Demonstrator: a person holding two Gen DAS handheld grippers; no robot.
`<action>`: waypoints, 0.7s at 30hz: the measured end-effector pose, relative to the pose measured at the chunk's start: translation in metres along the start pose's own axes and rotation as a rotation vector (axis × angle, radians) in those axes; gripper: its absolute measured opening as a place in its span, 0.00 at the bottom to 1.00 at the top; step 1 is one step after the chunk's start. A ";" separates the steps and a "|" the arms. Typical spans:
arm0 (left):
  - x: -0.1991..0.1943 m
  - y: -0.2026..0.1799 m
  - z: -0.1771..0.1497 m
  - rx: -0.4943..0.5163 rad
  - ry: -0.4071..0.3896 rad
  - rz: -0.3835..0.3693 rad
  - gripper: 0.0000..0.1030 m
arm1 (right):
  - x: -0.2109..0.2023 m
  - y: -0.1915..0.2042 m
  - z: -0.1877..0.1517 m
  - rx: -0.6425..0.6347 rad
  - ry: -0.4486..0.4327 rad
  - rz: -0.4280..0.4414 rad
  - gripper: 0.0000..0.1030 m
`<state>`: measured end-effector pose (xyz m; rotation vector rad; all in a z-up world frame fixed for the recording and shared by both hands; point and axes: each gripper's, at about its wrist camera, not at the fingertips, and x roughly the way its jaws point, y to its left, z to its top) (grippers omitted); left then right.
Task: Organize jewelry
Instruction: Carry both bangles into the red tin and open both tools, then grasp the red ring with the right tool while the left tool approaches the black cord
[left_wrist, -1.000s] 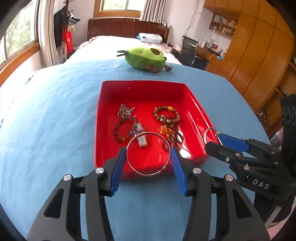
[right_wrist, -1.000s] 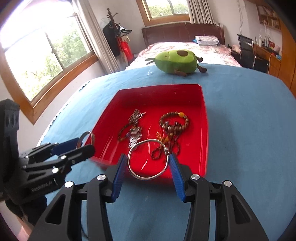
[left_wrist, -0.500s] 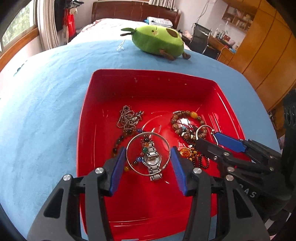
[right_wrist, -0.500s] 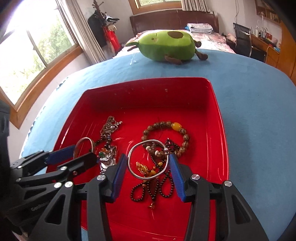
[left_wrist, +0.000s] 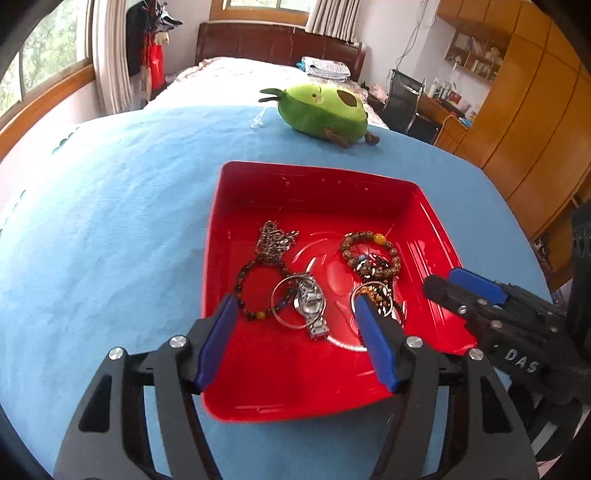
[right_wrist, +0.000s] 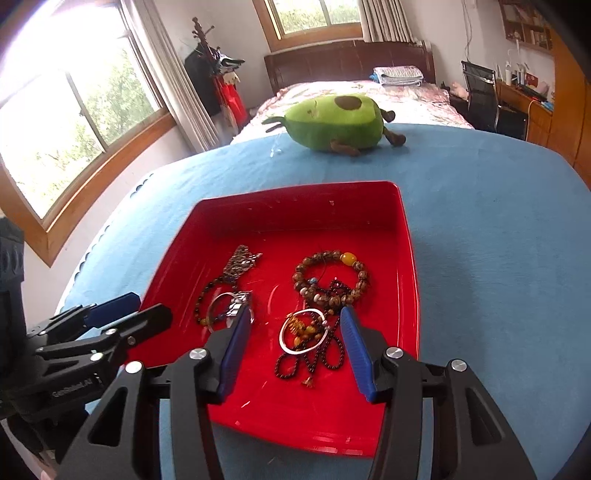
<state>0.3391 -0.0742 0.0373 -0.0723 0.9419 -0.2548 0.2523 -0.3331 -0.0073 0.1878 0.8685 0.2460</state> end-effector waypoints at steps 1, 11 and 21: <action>-0.006 0.001 -0.004 0.000 -0.013 0.008 0.65 | -0.005 0.001 -0.003 -0.001 -0.001 0.002 0.50; -0.048 0.009 -0.056 0.023 -0.068 0.092 0.84 | -0.044 0.009 -0.047 -0.038 -0.010 0.002 0.56; -0.091 0.002 -0.114 0.077 -0.111 0.108 0.88 | -0.072 0.026 -0.102 -0.091 0.025 0.049 0.57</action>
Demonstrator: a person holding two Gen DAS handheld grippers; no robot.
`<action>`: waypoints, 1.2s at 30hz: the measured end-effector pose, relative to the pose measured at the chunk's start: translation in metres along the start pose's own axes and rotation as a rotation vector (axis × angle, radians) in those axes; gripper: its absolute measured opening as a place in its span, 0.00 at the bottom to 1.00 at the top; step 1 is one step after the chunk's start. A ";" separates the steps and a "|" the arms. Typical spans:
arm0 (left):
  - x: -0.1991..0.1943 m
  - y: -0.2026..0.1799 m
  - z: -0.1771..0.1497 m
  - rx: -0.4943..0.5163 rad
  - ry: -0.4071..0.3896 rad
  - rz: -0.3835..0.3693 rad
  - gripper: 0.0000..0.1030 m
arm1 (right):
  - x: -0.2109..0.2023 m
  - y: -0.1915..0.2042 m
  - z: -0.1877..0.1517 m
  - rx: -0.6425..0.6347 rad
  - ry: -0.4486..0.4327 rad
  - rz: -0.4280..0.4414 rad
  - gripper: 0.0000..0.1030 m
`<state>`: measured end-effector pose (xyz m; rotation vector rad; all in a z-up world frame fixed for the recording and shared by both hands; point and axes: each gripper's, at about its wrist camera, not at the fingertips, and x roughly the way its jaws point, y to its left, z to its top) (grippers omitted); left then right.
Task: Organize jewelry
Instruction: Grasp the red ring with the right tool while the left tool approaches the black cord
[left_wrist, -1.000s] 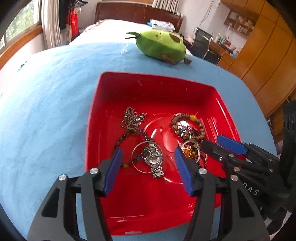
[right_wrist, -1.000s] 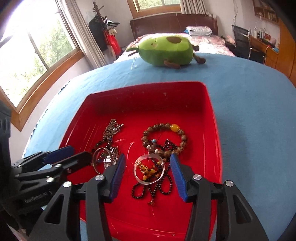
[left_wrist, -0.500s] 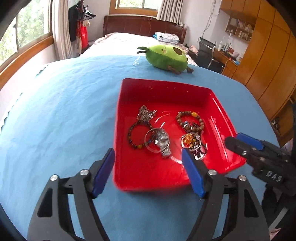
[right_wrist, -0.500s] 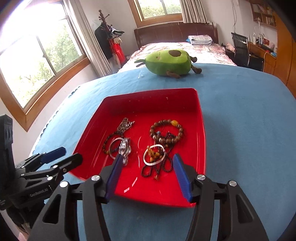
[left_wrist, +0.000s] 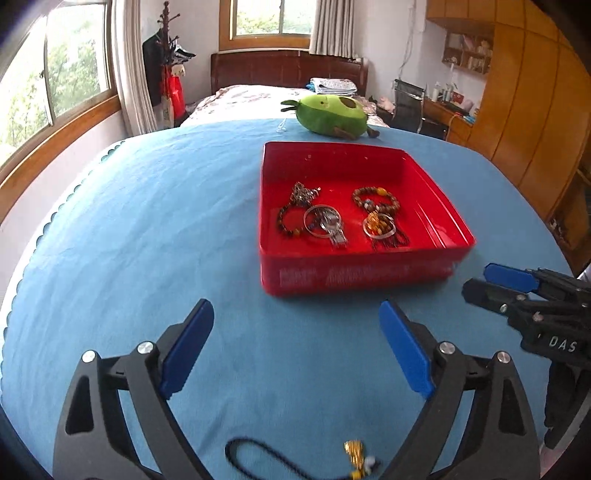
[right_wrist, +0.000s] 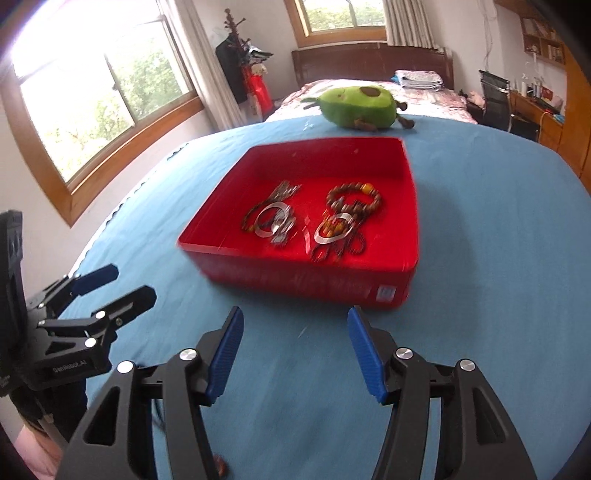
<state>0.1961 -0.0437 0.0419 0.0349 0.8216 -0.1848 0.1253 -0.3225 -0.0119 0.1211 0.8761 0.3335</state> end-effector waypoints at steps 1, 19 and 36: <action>-0.005 0.000 -0.005 0.002 -0.007 0.001 0.88 | -0.002 0.003 -0.007 -0.005 0.007 0.008 0.57; -0.047 0.001 -0.082 -0.015 -0.001 -0.009 0.92 | -0.038 0.049 -0.093 -0.067 0.025 0.071 0.90; -0.057 0.024 -0.129 -0.075 0.095 -0.006 0.93 | -0.029 0.056 -0.128 -0.052 0.121 0.123 0.82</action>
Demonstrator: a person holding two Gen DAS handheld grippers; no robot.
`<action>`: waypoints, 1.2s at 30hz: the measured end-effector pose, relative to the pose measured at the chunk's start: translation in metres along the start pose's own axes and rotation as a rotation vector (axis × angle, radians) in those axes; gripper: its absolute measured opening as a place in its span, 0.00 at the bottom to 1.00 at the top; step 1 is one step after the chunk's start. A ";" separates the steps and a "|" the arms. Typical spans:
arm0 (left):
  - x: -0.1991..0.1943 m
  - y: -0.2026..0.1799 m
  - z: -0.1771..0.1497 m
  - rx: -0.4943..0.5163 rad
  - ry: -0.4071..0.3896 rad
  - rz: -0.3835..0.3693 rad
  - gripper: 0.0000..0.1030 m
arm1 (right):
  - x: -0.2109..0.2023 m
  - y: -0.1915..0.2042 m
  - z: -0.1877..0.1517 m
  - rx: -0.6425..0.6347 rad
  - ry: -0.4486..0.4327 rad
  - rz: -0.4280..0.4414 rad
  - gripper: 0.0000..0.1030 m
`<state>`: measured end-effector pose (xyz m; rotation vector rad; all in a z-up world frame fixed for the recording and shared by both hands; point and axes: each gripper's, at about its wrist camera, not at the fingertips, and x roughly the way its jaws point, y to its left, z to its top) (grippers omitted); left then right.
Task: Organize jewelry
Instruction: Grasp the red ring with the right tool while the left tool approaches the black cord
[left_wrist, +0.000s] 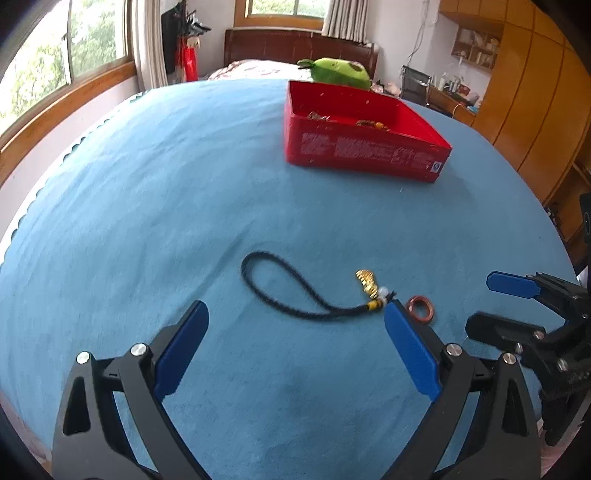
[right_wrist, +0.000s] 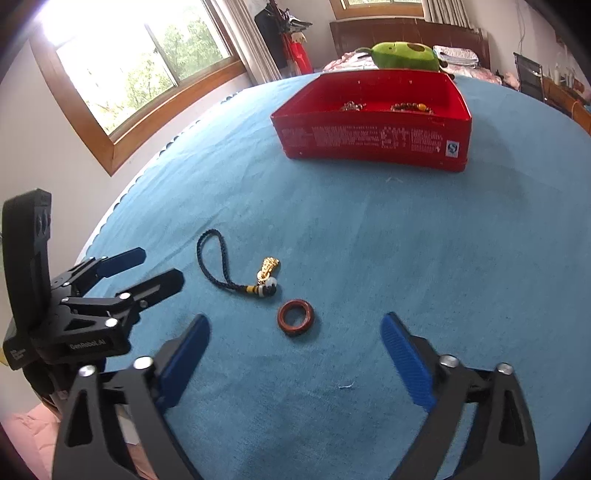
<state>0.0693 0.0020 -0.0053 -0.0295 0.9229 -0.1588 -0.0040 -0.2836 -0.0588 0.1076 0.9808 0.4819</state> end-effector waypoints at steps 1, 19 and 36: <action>0.000 0.002 -0.001 -0.006 0.006 0.003 0.93 | 0.002 -0.001 -0.001 0.003 0.009 -0.003 0.76; 0.014 0.025 -0.003 -0.073 0.045 0.037 0.93 | 0.039 0.000 -0.003 -0.014 0.089 -0.017 0.47; 0.017 0.021 0.000 -0.065 0.054 0.023 0.93 | 0.052 0.014 -0.002 -0.118 0.086 -0.081 0.29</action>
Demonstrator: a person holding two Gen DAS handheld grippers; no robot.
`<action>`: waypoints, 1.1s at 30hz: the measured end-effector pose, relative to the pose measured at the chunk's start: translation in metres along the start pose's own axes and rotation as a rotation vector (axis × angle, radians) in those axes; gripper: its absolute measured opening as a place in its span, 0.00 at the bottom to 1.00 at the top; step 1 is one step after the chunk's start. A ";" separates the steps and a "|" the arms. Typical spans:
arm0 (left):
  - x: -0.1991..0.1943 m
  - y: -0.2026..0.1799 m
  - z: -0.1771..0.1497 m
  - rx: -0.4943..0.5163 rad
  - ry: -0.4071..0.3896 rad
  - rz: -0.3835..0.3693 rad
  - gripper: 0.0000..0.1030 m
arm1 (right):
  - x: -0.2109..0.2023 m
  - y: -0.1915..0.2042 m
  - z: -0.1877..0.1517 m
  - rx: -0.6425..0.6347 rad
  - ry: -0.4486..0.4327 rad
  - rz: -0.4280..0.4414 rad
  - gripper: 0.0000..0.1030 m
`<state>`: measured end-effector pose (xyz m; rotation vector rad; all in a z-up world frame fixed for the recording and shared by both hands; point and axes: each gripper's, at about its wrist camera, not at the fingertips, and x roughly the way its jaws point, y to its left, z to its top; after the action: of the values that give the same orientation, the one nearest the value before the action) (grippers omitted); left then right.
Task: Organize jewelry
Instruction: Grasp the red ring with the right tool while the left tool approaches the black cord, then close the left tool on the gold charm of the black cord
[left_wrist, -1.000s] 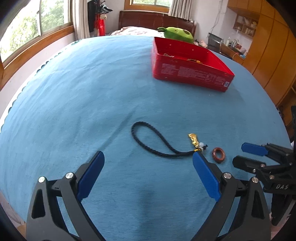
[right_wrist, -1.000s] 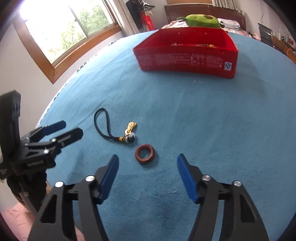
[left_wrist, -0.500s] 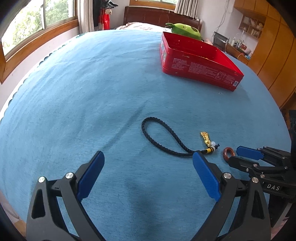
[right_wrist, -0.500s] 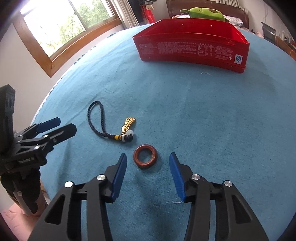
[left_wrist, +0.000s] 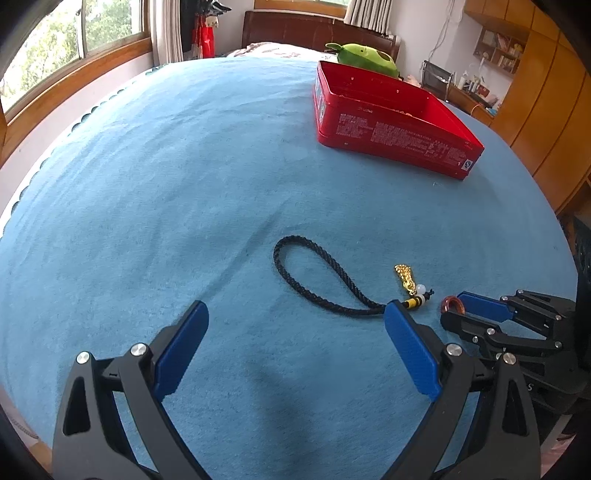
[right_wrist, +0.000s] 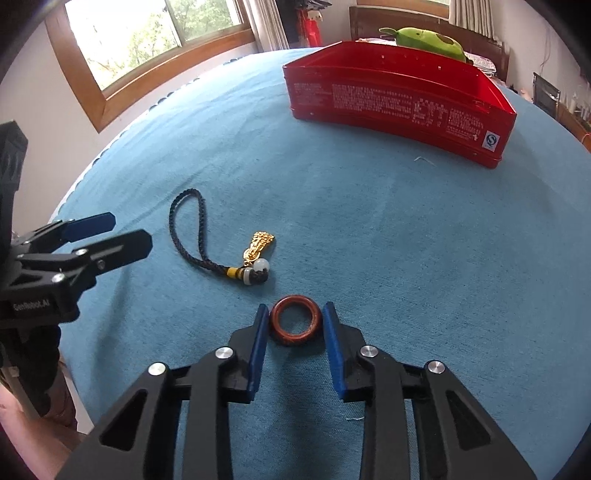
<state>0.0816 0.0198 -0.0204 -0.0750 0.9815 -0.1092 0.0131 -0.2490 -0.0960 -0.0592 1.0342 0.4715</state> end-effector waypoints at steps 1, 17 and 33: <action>0.000 -0.001 0.001 0.002 -0.001 0.000 0.93 | -0.001 -0.002 0.000 0.006 0.000 0.006 0.29; 0.026 -0.065 0.025 0.135 0.097 -0.091 0.92 | -0.035 -0.055 -0.004 0.122 -0.053 -0.030 0.29; 0.065 -0.087 0.036 0.109 0.265 -0.210 0.36 | -0.033 -0.075 -0.008 0.153 -0.054 -0.004 0.29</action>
<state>0.1427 -0.0741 -0.0443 -0.0645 1.2291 -0.3725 0.0232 -0.3302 -0.0852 0.0870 1.0143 0.3868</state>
